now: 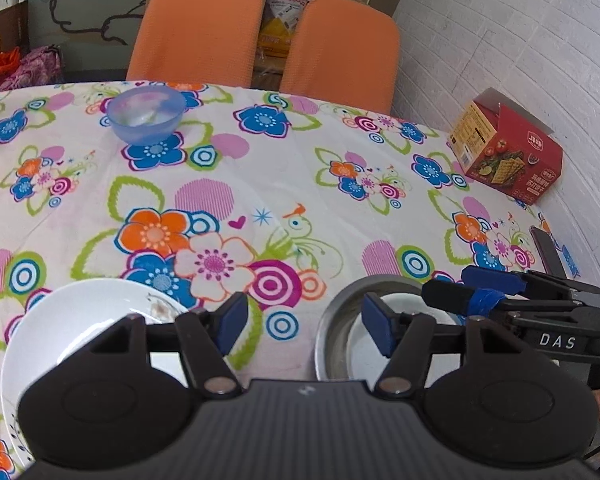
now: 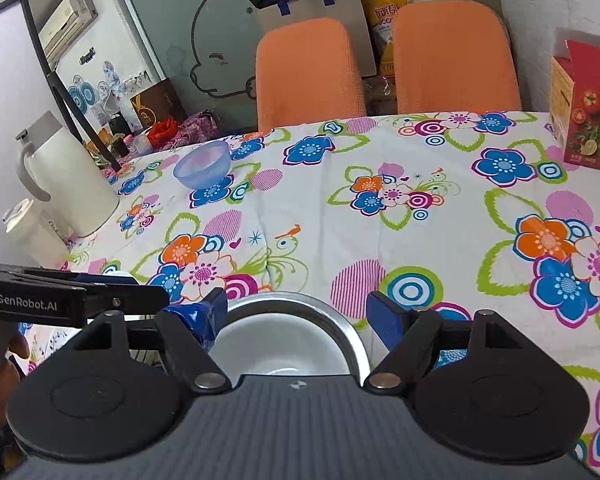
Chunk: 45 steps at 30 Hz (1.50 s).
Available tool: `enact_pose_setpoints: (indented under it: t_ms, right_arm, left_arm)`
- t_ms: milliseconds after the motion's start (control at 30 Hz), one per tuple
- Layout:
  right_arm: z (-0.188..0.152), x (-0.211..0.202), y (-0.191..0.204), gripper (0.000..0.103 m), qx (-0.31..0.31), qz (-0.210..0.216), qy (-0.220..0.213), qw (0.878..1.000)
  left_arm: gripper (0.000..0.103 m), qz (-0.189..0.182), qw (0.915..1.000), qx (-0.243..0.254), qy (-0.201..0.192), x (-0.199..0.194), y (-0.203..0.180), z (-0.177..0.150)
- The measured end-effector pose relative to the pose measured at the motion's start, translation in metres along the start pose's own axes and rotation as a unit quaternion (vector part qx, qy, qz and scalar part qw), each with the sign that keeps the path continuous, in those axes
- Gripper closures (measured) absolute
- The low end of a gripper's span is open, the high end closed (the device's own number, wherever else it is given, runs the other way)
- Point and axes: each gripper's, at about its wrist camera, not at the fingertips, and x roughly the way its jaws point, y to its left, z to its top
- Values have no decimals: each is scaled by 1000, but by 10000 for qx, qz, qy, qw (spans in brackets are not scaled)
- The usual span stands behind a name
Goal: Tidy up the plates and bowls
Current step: 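Move both grippers to the translucent blue bowl, then grasp the blue bowl rim with both grippers and lift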
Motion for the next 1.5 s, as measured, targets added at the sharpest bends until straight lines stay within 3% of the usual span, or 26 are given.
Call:
enact_pose_setpoints:
  t_ms: [267,500,767,1033,1233,1400,1467,1500]
  right_arm:
    - [30,46,20,40,-72,-156,361,9992]
    - [56,91,48,40,-561,-90,716,9958]
    - [113,158,101,40,-1224,9,557,9909]
    - [150,250,130,40,-1748,-340,569,9824]
    - [151,287,129,42,-1925,-427,687,9780]
    - [143,300,131,41,-1799,-65,850,9800]
    - [141,300,139,42,-1929,30,834,9777]
    - [140,300,142,42,-1938,119,858,9772]
  left_arm:
    - [38,222,9993,-315,1,12,47,19]
    - [38,421,9968,-680,-64,15,104,38]
    - [37,796,9903,-1084,-352,34,172,109]
    - [37,925,9864,-1352,-139,112,203,172]
    - [37,1108,9841,-1389,26,153,212,181]
    - [37,1154,9858,-1221,8,155,210,183]
    - [45,1157,9864,-1166,25,155,209,184]
    - [54,1148,9869,-1131,51,155,209,184]
